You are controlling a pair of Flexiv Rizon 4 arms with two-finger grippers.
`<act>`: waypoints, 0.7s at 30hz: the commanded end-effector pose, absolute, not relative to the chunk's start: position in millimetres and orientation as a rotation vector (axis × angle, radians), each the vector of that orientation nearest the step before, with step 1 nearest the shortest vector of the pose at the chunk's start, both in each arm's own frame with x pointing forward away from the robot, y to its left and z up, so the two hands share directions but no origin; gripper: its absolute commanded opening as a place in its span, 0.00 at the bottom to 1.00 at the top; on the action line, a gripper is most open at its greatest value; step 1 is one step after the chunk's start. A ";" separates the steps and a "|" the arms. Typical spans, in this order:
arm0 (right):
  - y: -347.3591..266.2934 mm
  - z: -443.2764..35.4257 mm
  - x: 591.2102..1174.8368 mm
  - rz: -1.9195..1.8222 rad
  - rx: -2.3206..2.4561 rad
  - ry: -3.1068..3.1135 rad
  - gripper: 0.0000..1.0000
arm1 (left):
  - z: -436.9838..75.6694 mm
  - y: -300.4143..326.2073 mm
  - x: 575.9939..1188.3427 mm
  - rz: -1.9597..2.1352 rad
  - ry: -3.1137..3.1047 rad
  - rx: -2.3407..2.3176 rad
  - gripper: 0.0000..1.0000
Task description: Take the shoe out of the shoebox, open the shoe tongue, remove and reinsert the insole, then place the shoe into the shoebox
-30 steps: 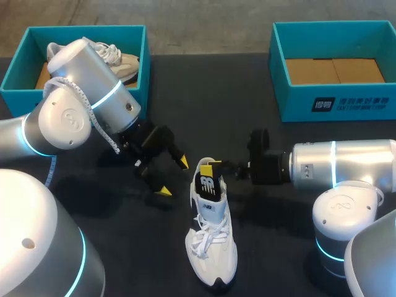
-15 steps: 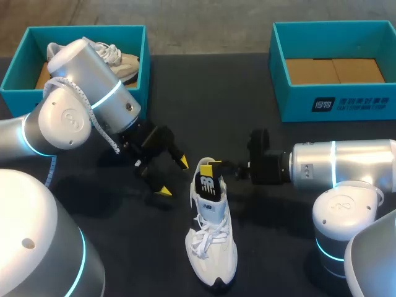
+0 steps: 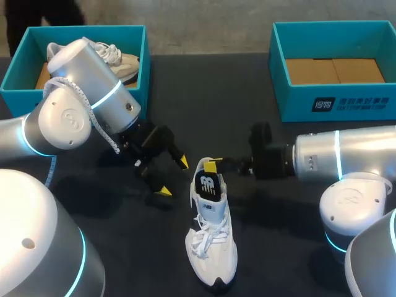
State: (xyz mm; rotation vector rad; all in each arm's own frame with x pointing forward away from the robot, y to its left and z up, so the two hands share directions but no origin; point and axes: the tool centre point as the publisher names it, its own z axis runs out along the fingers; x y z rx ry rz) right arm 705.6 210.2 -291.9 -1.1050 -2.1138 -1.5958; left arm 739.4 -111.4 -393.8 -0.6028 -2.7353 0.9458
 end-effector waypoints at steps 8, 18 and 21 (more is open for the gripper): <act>215.7 -295.2 708.1 -1.606 -1.094 -2.105 0.30 | -394.3 -112.2 738.9 0.942 -2.738 -0.603 1.00; 211.3 -287.2 712.9 -1.585 -1.086 -2.126 0.40 | -394.3 -112.2 738.9 0.942 -2.738 -0.603 1.00; 211.3 -287.2 712.9 -1.585 -1.086 -2.126 0.40 | -394.3 -112.2 738.9 0.942 -2.738 -0.603 1.00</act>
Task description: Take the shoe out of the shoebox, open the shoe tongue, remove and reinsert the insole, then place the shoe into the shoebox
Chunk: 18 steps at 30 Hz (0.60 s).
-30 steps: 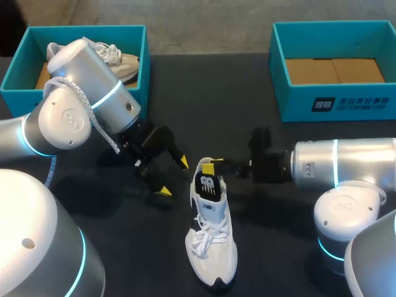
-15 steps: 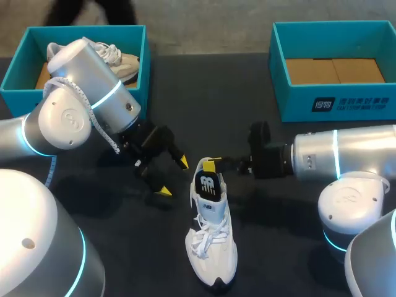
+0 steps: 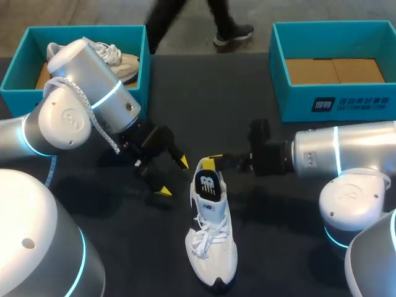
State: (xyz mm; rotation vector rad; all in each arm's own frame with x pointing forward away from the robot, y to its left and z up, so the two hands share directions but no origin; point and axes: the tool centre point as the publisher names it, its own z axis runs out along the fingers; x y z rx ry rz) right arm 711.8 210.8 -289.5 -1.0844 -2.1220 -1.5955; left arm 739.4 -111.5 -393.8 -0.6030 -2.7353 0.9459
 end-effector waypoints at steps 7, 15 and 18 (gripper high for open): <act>211.0 -289.0 713.8 -1.583 -1.090 -2.121 0.40 | -394.3 -112.2 738.9 0.942 -2.738 -0.603 1.00; 210.9 -290.4 714.7 -1.586 -1.092 -2.115 0.49 | -394.3 -112.2 738.9 0.942 -2.738 -0.603 1.00; 210.9 -290.4 714.7 -1.586 -1.092 -2.115 0.49 | -394.3 -112.2 738.9 0.942 -2.738 -0.603 1.00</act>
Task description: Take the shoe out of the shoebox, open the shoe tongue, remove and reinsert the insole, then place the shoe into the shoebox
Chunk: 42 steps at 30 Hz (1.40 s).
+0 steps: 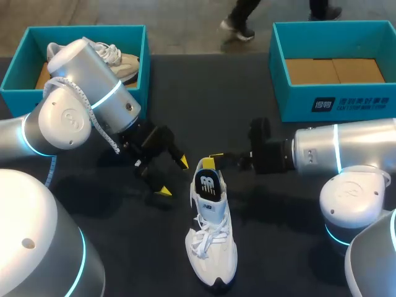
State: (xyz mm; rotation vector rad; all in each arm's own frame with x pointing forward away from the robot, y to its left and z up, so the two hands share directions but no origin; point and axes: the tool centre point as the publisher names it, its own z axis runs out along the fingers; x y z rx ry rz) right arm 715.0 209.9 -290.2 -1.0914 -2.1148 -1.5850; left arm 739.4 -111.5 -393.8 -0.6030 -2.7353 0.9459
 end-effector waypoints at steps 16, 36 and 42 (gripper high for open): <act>204.1 -284.5 708.5 -1.576 -1.108 -2.135 0.50 | -394.3 -112.2 738.9 0.942 -2.738 -0.603 1.00; 193.8 -271.7 702.6 -1.377 -1.238 -2.281 0.47 | -394.3 -112.2 738.9 0.942 -2.738 -0.603 1.00; 191.0 -266.7 698.1 -1.310 -1.239 -2.372 0.44 | -394.3 -112.2 738.9 0.942 -2.738 -0.603 1.00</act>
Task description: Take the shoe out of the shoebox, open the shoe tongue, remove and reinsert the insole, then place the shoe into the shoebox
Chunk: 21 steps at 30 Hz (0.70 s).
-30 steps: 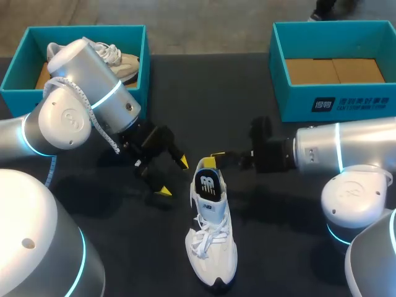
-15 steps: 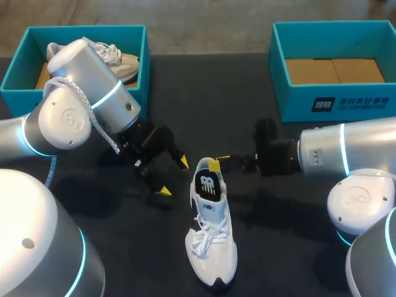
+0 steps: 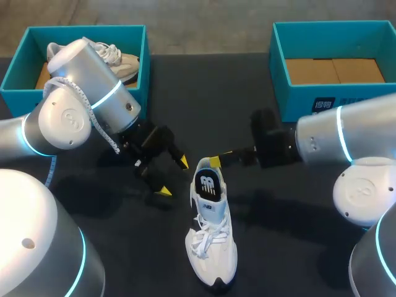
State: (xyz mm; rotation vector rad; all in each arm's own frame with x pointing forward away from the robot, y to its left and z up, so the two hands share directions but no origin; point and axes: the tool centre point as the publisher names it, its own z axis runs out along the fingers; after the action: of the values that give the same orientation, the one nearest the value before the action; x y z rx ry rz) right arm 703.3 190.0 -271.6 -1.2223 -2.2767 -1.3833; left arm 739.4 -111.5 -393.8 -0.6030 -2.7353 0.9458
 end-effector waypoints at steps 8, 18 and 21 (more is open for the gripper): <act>189.0 -270.9 696.3 -1.304 -1.231 -2.357 0.55 | -374.8 -89.1 745.9 0.890 -2.770 -0.680 1.00; 189.0 -270.9 696.3 -1.304 -1.231 -2.357 0.55 | -374.8 -89.1 745.9 0.890 -2.770 -0.680 1.00; 189.0 -270.9 696.3 -1.304 -1.231 -2.357 0.55 | -374.8 -89.1 745.9 0.890 -2.770 -0.680 1.00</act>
State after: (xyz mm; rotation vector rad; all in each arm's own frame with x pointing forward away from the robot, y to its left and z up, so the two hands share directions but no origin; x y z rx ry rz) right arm 697.6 187.4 -270.7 -1.2264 -2.3556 -1.3033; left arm 746.6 -89.6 -375.0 -0.6782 -2.7686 0.8914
